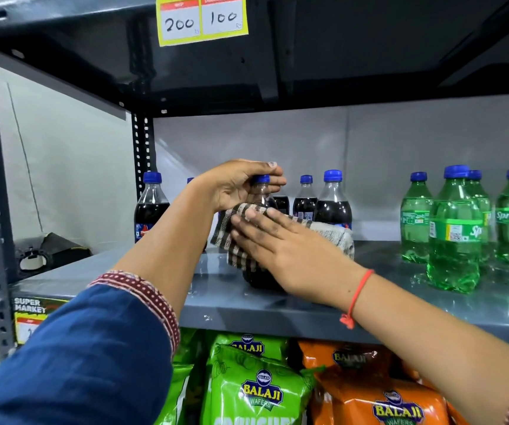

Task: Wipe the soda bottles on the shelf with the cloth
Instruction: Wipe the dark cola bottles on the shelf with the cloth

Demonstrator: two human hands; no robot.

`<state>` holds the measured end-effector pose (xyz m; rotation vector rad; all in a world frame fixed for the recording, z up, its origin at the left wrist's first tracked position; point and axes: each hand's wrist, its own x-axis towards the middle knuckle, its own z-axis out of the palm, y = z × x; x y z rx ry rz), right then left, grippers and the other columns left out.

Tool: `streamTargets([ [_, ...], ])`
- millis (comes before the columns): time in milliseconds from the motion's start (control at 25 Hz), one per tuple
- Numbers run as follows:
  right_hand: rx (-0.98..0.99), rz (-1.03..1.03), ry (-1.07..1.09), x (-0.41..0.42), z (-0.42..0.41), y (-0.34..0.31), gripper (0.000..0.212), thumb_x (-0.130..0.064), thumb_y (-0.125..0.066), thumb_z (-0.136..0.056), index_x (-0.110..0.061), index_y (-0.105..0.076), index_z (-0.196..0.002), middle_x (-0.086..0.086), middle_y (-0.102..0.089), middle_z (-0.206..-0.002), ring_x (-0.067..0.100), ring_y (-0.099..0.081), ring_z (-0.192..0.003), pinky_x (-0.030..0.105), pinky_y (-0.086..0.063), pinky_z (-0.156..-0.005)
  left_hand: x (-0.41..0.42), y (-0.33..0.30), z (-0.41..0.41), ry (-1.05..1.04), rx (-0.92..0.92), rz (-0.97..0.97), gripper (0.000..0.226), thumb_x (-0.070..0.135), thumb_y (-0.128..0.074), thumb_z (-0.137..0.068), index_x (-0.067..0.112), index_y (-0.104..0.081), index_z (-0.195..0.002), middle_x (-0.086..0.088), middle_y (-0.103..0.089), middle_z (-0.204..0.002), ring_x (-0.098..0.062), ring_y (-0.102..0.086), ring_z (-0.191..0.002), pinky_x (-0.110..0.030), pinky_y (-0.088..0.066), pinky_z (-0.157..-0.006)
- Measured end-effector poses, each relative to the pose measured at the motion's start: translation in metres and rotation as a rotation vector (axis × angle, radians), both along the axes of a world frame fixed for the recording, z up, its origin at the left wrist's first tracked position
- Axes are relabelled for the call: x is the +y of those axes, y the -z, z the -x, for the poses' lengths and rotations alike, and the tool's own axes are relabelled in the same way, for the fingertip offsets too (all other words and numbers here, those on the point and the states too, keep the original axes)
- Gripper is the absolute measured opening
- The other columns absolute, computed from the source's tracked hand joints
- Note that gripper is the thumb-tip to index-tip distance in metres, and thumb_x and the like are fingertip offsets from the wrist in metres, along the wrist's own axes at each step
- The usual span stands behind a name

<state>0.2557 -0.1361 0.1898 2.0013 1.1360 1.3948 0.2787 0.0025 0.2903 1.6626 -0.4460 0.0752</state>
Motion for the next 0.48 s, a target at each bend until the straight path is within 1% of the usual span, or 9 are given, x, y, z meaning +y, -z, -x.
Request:
streamTargets([
  [120,-0.004,0.098,-0.031,-0.002,-0.005,0.001,0.052,-0.021,-0.032,-0.08,-0.012,-0.06,-0.122,0.006,-0.059,-0.13,0.023,-0.052,-0.123,0.038,-0.039,-0.103,-0.001,0.001,-0.002,0.002,0.001,-0.009,0.028,0.02,-0.051,-0.088,0.004,-0.059,-0.11,-0.009,-0.068,-0.104,-0.017,-0.065,-0.099,-0.024,-0.052,-0.085],
  [200,-0.026,0.055,-0.082,-0.004,-0.008,-0.002,0.051,-0.02,-0.032,-0.08,-0.011,-0.06,-0.123,0.006,-0.059,-0.13,0.023,-0.053,-0.123,0.039,-0.041,-0.101,-0.001,0.001,-0.001,0.003,0.0,-0.018,0.028,0.02,-0.049,-0.089,0.004,-0.059,-0.109,-0.008,-0.068,-0.104,-0.016,-0.065,-0.095,-0.024,-0.051,-0.084],
  [320,-0.054,-0.033,-0.101,-0.003,-0.008,0.003,0.05,-0.019,-0.034,-0.081,-0.011,-0.058,-0.124,0.007,-0.057,-0.132,0.025,-0.052,-0.124,0.039,-0.04,-0.103,-0.002,0.0,0.0,0.005,-0.001,-0.02,0.027,0.02,-0.048,-0.089,0.004,-0.059,-0.108,-0.008,-0.065,-0.112,-0.013,-0.066,-0.09,-0.023,-0.052,-0.083],
  [360,-0.052,-0.104,-0.085,0.001,-0.007,0.006,0.05,-0.018,-0.037,-0.081,-0.01,-0.057,-0.126,0.008,-0.055,-0.135,0.027,-0.05,-0.125,0.04,-0.038,-0.103,-0.002,0.0,0.001,0.013,0.003,-0.015,0.026,0.019,-0.048,-0.09,0.004,-0.059,-0.107,-0.008,-0.063,-0.113,-0.014,-0.066,-0.091,-0.023,-0.052,-0.082],
  [440,-0.003,-0.354,-0.009,0.015,-0.003,0.013,0.053,-0.016,-0.046,-0.078,-0.008,-0.052,-0.13,0.009,-0.051,-0.139,0.032,-0.047,-0.127,0.041,-0.039,-0.103,-0.003,-0.001,0.001,0.036,0.022,-0.004,0.022,0.017,-0.047,-0.09,0.003,-0.059,-0.102,-0.009,-0.061,-0.115,-0.015,-0.064,-0.094,-0.022,-0.052,-0.081],
  [480,0.041,-0.473,0.021,0.022,0.001,0.016,0.055,-0.014,-0.048,-0.076,-0.007,-0.05,-0.131,0.01,-0.049,-0.14,0.034,-0.046,-0.127,0.042,-0.04,-0.101,-0.004,-0.001,0.002,0.045,0.028,-0.004,0.021,0.017,-0.046,-0.09,0.003,-0.059,-0.1,-0.009,-0.06,-0.115,-0.015,-0.063,-0.094,-0.021,-0.052,-0.08],
])
